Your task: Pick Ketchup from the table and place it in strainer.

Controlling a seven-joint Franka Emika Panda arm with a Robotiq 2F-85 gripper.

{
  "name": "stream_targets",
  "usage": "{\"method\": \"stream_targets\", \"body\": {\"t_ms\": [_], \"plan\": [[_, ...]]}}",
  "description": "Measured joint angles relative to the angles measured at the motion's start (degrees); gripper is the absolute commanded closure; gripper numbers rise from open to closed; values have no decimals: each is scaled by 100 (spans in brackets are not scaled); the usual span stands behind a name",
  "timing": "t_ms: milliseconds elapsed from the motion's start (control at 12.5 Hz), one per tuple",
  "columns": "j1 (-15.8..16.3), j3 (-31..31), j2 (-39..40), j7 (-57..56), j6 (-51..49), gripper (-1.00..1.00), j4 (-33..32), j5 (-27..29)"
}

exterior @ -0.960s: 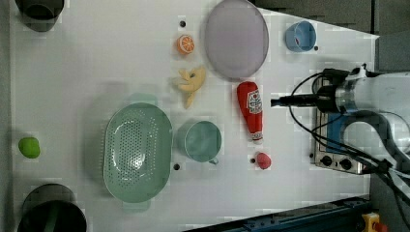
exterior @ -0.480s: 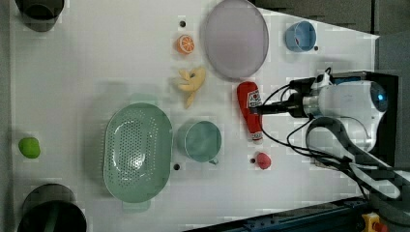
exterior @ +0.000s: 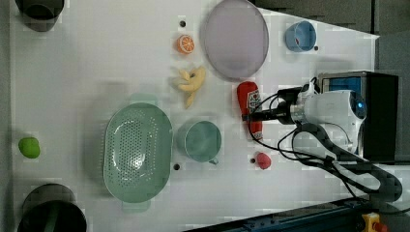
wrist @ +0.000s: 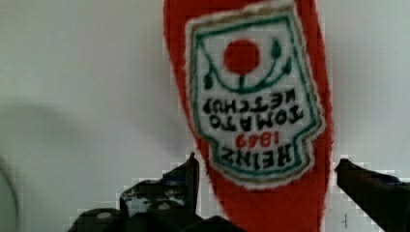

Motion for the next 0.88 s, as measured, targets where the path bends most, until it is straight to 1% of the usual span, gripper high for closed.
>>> {"method": "stream_targets", "body": {"t_ms": [320,400,560,640,880], "plan": [[29,44,24,-70,73,-100,-78,-9],[87,6,25,-70,106,-92,-78,15],[124,-34,27,-70,168,-43,-56,41],[116,-35,24,-73,173,-23,-56,22],[72,20,-7,-73,112,-23,-34,45]]}}
